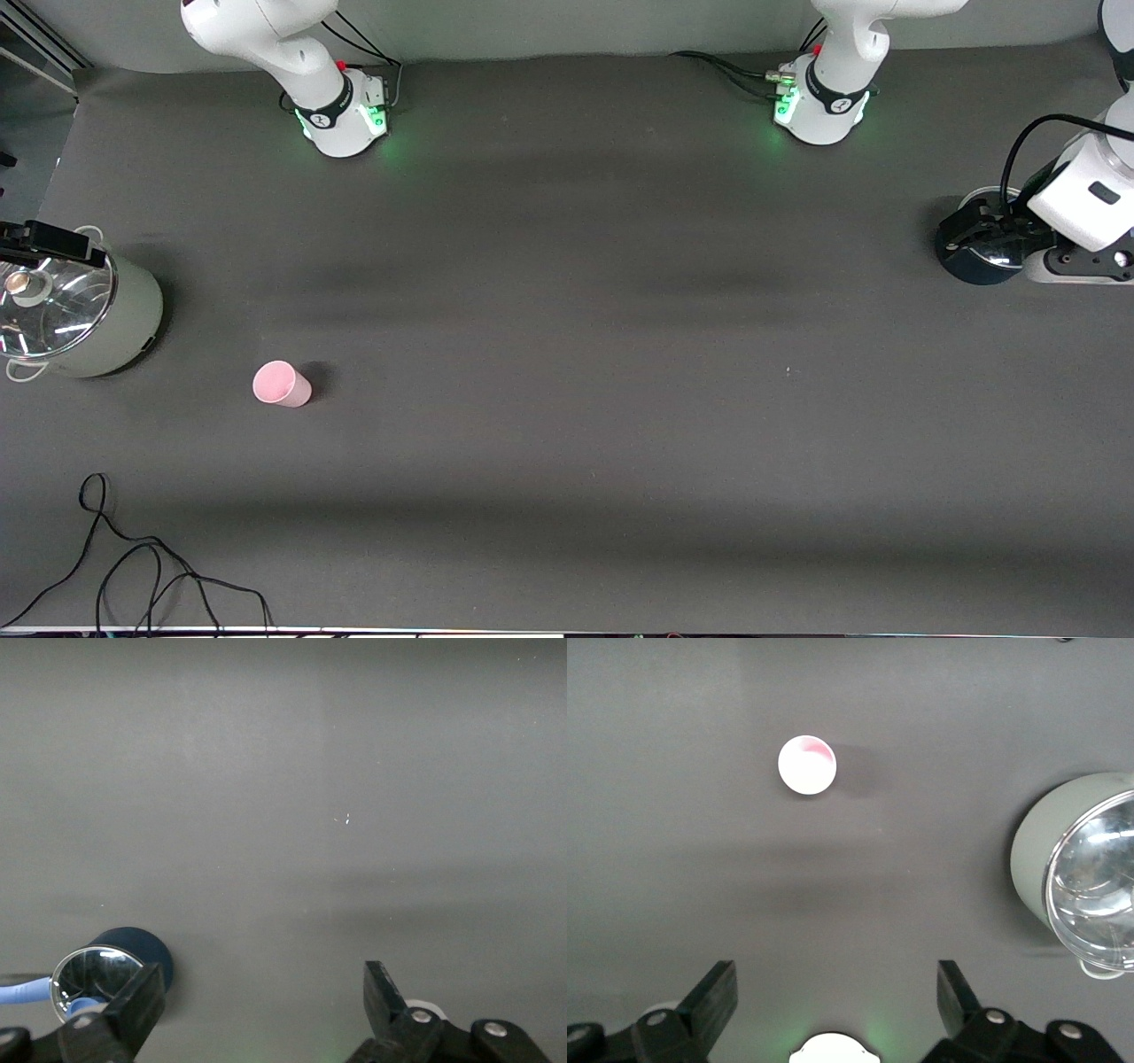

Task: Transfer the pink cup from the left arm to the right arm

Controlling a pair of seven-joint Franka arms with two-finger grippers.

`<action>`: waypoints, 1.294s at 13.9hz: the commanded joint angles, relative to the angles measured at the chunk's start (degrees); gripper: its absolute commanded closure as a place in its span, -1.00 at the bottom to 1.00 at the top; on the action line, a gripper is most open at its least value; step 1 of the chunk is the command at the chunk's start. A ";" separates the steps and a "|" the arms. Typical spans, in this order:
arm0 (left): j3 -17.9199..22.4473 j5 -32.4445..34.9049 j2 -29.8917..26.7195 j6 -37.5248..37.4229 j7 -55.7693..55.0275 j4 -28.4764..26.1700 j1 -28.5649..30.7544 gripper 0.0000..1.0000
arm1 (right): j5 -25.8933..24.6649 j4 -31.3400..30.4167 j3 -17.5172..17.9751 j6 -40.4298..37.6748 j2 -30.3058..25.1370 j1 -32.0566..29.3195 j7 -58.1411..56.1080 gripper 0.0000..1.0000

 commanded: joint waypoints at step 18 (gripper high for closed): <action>0.15 -0.78 1.28 0.23 5.53 1.50 -0.13 -1.00 | -5.77 1.05 23.03 1.33 -2.52 -19.03 -0.02 -1.00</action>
